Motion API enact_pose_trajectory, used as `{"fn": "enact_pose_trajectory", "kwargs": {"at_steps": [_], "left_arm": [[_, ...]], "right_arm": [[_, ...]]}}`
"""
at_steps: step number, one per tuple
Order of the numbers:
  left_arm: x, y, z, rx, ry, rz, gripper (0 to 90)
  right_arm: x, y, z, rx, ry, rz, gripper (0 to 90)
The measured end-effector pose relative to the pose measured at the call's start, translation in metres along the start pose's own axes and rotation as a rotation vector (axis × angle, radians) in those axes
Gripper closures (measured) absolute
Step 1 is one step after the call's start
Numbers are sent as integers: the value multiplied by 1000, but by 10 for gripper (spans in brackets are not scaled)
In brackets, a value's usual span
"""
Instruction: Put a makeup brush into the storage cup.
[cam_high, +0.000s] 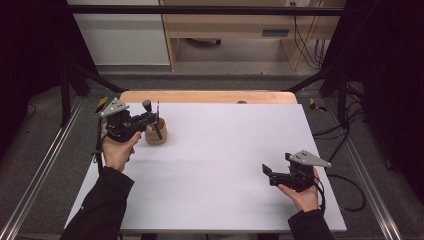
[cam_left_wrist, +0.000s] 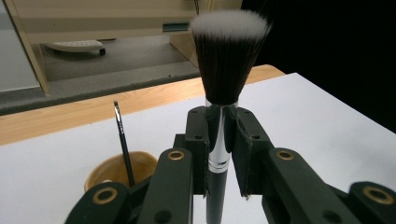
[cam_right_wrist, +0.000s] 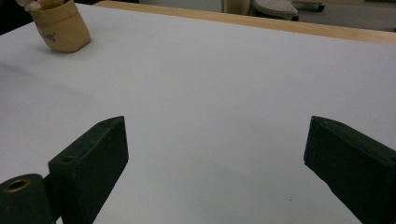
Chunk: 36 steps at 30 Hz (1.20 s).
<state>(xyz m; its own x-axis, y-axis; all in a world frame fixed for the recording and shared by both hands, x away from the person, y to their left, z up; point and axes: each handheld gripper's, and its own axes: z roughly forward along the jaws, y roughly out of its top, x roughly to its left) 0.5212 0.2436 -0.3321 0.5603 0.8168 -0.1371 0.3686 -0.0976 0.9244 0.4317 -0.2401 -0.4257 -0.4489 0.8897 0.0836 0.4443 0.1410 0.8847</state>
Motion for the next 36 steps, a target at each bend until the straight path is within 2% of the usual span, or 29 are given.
{"fn": "enact_pose_trajectory", "kwargs": {"at_steps": [12, 16, 30, 36], "left_arm": [[7, 15, 9, 8, 40, 4, 769], [10, 17, 12, 5, 43, -1, 769], [21, 26, 25, 10, 92, -10, 769], [27, 25, 32, 24, 119, -13, 769]], "right_arm": [[0, 0, 0, -2, 4, 1, 70], [0, 0, 0, -4, 5, 1, 70], [0, 0, 0, -4, 5, 0, 68], [0, 0, 0, -6, 3, -2, 67]]}}
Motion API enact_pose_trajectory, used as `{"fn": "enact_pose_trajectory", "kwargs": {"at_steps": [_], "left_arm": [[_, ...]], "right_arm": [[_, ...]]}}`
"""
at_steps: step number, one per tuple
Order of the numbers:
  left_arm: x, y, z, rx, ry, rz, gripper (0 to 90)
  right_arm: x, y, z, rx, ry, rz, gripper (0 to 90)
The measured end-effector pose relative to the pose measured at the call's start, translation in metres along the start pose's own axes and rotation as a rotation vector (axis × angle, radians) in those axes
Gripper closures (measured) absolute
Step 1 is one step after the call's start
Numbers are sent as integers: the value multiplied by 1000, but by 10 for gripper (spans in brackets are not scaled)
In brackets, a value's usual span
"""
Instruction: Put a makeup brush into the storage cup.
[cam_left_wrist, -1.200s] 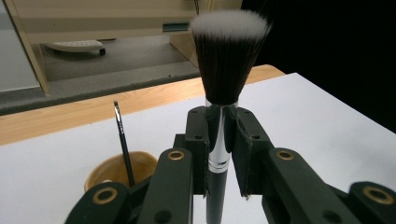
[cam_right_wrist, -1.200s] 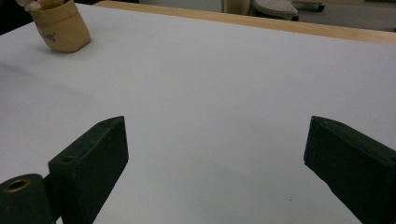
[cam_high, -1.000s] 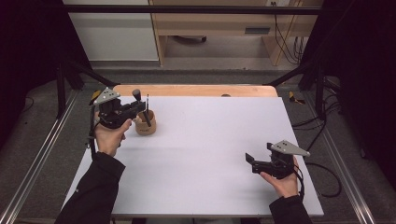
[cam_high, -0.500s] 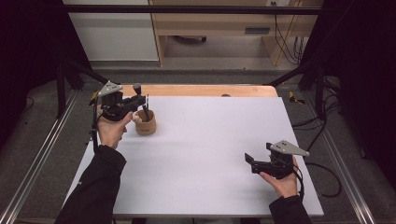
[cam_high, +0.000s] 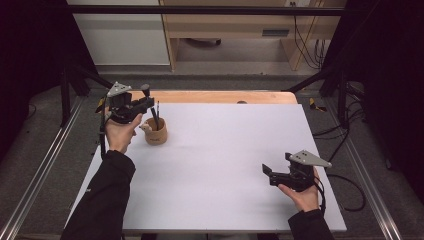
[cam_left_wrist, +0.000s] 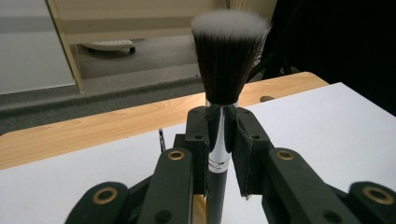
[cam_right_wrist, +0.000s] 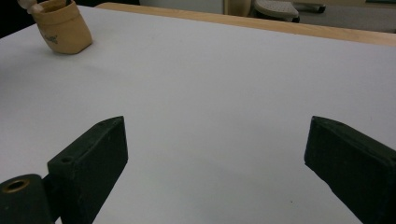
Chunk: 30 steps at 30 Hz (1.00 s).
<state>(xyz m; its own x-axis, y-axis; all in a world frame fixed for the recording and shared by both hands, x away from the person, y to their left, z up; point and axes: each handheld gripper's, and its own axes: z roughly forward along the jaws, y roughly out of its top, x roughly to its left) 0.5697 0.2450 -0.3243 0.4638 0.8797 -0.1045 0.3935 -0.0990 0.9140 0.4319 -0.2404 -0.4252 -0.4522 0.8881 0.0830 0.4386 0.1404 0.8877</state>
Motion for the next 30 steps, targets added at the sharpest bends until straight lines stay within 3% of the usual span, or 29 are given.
{"fn": "enact_pose_trajectory", "kwargs": {"at_steps": [19, 30], "left_arm": [[13, -15, 16, 29, 48, 0, 769], [12, -25, 21, 52, 62, 12, 769]], "right_arm": [[1, 0, 1, 3, 1, -3, 63], [1, 0, -1, -4, 9, -6, 60]]}}
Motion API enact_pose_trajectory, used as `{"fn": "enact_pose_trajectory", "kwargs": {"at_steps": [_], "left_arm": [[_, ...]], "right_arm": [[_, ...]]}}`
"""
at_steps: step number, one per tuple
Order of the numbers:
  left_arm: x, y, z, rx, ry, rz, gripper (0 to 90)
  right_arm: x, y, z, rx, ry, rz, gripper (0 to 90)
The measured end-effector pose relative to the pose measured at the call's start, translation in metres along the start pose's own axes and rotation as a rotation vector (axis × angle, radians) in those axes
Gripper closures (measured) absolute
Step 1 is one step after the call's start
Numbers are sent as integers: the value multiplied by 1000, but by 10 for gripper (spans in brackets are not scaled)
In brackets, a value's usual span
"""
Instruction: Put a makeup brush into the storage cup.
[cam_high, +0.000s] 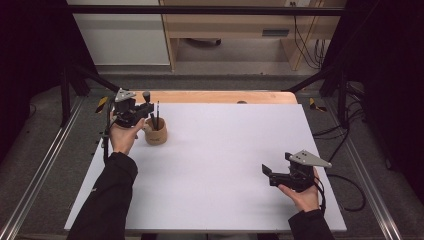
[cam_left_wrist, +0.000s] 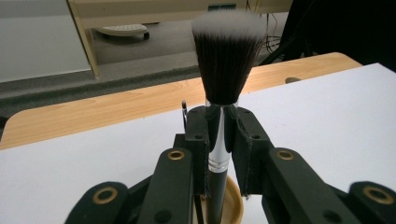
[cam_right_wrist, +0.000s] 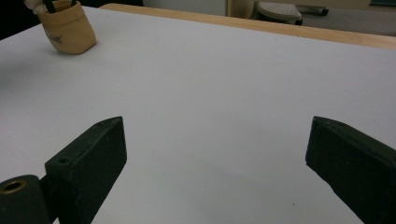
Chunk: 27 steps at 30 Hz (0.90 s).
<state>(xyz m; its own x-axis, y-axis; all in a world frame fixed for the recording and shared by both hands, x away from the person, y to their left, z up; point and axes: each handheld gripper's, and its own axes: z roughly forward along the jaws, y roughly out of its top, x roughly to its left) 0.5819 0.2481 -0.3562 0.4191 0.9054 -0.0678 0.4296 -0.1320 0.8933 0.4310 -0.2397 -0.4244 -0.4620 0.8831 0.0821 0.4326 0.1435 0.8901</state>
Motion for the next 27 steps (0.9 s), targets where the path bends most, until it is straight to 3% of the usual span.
{"fn": "enact_pose_trajectory", "kwargs": {"at_steps": [20, 27], "left_arm": [[4, -28, 11, 41, 5, -20, 769], [4, -37, 11, 61, -6, -3, 765]], "right_arm": [[1, 1, -2, -8, 12, -10, 58], [2, 1, -1, -6, 12, -10, 58]]}}
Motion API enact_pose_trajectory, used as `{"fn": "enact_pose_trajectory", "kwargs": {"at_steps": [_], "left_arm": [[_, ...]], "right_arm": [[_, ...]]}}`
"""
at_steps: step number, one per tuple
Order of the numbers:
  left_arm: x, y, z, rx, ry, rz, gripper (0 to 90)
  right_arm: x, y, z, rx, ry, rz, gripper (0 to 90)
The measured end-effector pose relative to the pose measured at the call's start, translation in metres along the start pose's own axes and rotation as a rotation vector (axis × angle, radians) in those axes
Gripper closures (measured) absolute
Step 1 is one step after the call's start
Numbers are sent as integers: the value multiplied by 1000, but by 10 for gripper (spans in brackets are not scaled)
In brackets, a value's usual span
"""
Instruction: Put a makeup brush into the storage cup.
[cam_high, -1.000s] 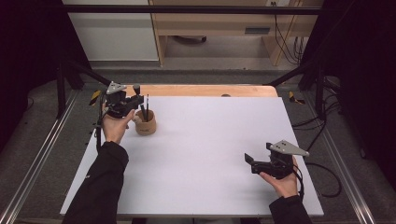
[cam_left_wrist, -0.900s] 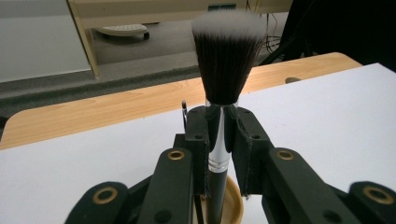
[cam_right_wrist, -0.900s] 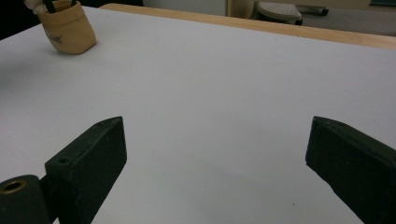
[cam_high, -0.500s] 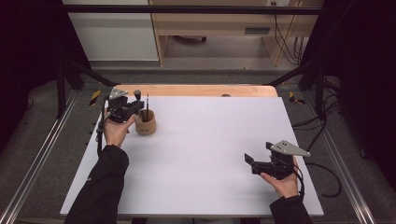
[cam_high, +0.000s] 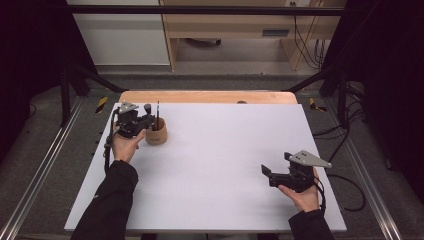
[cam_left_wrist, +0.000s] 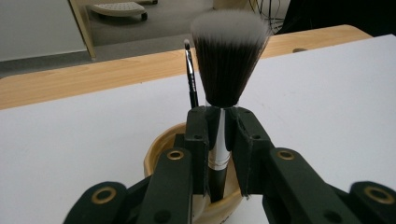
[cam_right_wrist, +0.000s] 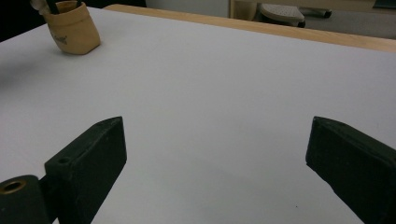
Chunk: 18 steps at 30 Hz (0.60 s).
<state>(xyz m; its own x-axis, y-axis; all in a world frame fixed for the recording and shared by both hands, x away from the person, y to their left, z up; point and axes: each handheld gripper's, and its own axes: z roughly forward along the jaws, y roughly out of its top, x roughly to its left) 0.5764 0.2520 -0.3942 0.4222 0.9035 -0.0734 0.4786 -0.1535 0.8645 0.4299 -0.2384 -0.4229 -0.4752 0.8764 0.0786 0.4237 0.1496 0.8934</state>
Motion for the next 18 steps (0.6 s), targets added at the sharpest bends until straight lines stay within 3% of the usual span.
{"fn": "enact_pose_trajectory", "kwargs": {"at_steps": [6, 14, 18], "left_arm": [[-1, -3, -3, -1, -7, 6, 758], [-2, -9, -13, 0, -20, 1, 609], [-3, -13, -24, -42, -37, 1, 541]], "right_arm": [[1, 1, 0, -1, -3, 1, 57], [1, 1, -1, -5, -1, -2, 56], [2, 2, -2, -7, 1, -3, 55]]}}
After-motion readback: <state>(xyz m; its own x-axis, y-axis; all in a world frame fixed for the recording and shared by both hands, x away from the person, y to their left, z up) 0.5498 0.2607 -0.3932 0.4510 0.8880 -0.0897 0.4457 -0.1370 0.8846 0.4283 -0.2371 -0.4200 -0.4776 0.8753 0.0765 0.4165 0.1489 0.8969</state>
